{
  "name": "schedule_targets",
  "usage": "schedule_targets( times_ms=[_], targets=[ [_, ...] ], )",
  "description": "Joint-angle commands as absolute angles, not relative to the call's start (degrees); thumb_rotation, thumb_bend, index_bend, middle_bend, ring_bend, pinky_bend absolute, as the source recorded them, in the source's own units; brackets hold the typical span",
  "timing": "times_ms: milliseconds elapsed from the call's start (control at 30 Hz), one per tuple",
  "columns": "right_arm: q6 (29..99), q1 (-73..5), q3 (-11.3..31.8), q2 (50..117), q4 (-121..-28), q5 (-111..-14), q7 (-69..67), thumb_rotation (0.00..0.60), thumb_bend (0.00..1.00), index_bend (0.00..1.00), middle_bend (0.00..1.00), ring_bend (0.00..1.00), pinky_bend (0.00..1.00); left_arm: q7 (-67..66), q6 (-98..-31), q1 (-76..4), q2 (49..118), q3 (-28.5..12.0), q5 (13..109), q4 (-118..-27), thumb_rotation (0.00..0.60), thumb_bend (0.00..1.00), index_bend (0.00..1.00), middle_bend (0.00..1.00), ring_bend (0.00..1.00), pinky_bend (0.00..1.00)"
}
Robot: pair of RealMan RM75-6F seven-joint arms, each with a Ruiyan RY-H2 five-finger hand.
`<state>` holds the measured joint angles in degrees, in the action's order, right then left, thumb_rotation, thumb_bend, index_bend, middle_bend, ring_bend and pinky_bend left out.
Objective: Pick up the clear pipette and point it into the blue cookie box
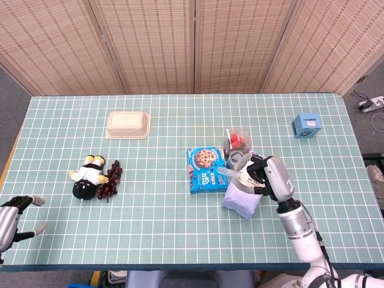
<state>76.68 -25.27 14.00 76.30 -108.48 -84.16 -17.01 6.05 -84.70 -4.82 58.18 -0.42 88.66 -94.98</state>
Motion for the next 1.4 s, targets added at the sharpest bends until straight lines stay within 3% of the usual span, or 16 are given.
schedule_targets(
  times_ms=[33,200,500,600,733,1133,1233,1400],
  targets=[
    [71.5,-27.0,13.6,74.4,-106.1,-85.9,-37.3,0.600,0.47,0.67,1.00,1.00,1.00,6.3,-84.8,-4.8,58.1,-0.4,88.6,-95.0,0.600,0.15,0.49,0.43,0.35,0.49],
    [70.5,-28.1,13.1,74.8,-101.8,-87.4,-42.1,0.600,0.47,0.67,1.00,1.00,1.00,6.7,-84.9,-4.7,58.0,-0.5,88.6,-95.0,0.600,0.15,0.49,0.43,0.35,0.49],
    [72.6,-29.6,12.8,80.9,-94.9,-86.6,-10.5,0.600,0.47,0.67,1.00,1.00,1.00,6.6,-84.7,-4.8,57.8,-0.4,88.6,-95.2,0.600,0.15,0.49,0.43,0.35,0.49],
    [73.2,-29.9,12.5,82.6,-94.1,-86.6,-5.6,0.600,0.47,0.67,1.00,1.00,1.00,6.6,-84.8,-4.7,57.8,-0.4,88.6,-95.2,0.600,0.15,0.49,0.43,0.35,0.49],
    [73.2,-29.9,12.3,83.2,-94.5,-86.3,-9.3,0.600,0.47,0.67,1.00,1.00,1.00,6.6,-84.8,-4.7,57.8,-0.4,88.6,-95.2,0.600,0.15,0.49,0.43,0.35,0.49],
    [74.8,-30.0,11.6,80.4,-95.5,-90.9,-46.9,0.600,0.47,0.67,1.00,1.00,1.00,6.8,-84.9,-4.7,57.7,-0.5,88.5,-95.2,0.600,0.15,0.49,0.43,0.35,0.49],
    [74.8,-30.2,11.2,80.0,-94.1,-91.5,-46.7,0.600,0.47,0.67,1.00,1.00,1.00,6.7,-84.8,-4.7,57.7,-0.4,88.5,-95.2,0.600,0.15,0.49,0.43,0.35,0.49],
    [74.1,-30.2,10.8,81.4,-91.6,-89.8,-34.9,0.600,0.47,0.67,1.00,1.00,1.00,6.7,-84.8,-4.7,57.7,-0.4,88.4,-95.3,0.600,0.15,0.49,0.43,0.35,0.49]
  ],
)
